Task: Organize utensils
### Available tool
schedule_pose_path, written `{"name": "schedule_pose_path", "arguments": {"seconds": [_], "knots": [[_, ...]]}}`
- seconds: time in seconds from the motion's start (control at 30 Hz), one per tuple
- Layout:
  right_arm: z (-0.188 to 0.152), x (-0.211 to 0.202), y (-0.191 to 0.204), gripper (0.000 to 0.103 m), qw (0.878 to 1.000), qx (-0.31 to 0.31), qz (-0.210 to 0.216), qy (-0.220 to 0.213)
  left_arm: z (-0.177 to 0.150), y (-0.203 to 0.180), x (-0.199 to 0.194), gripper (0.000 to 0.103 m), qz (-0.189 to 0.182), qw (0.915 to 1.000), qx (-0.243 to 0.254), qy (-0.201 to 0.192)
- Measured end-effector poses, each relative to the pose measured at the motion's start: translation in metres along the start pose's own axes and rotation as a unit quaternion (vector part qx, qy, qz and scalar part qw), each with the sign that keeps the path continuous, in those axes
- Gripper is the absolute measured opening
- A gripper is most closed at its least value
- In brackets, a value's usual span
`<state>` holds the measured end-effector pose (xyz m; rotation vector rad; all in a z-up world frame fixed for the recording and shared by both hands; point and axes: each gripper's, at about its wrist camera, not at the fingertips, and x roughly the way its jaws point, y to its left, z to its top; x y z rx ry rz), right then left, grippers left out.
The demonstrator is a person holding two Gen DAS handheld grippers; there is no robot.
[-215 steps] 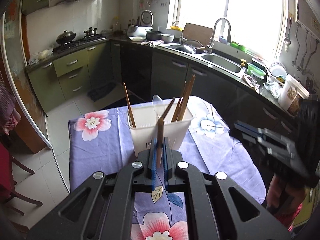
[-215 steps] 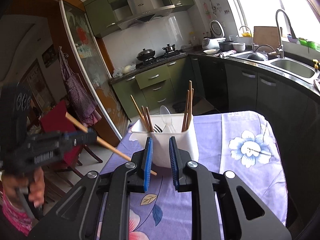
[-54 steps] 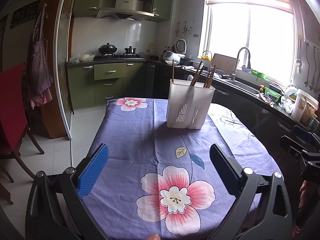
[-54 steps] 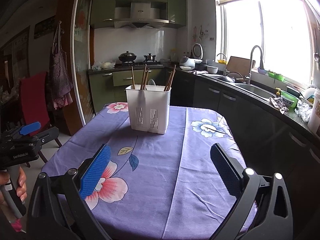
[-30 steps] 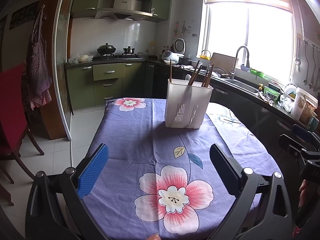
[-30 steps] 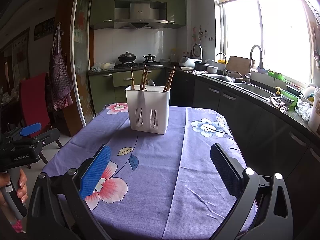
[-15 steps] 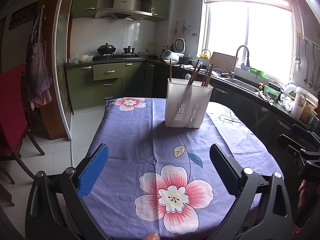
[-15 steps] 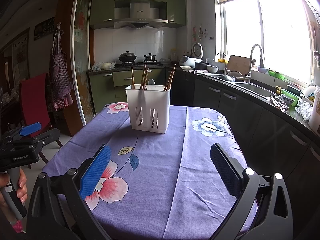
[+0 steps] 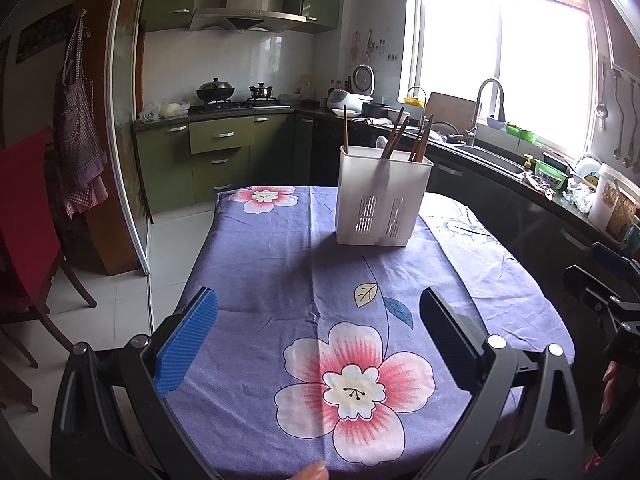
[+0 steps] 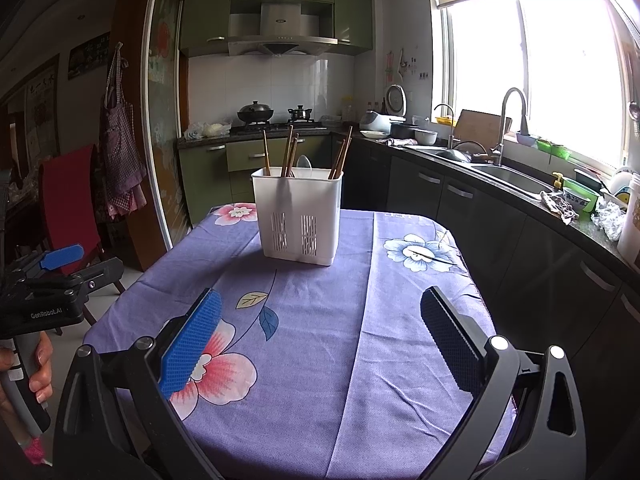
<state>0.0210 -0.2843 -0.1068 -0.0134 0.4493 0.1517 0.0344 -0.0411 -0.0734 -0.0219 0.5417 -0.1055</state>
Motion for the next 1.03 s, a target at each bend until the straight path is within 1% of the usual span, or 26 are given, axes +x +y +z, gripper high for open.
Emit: {"name": "schedule_pose_path", "arguments": {"seconds": [0.13,0.3,0.67,0.8,1.03], "knots": [[0.000,0.001,0.001,0.098,1.000,0.000,0.000,0.001,0.001,0.003,-0.002,0.096,-0.025,0.9996,-0.013,-0.005],[0.000,0.001,0.001,0.098,1.000,0.000,0.000,0.002,0.002,0.003,-0.005,0.096,-0.020,0.9996,-0.010,-0.014],[-0.002,0.003,0.001,0.098,1.000,-0.001,0.000,0.002,0.000,0.001,-0.004,0.096,-0.008,0.9998,-0.001,-0.021],[-0.003,0.003,0.001,0.098,1.000,0.000,0.000,0.002,0.001,0.001,-0.002,0.096,-0.006,0.9999,-0.002,-0.012],[-0.004,0.007,0.001,0.098,1.000,0.000,-0.002,0.004,-0.001,0.001,0.010,0.096,-0.004,0.9999,-0.003,0.016]]}}
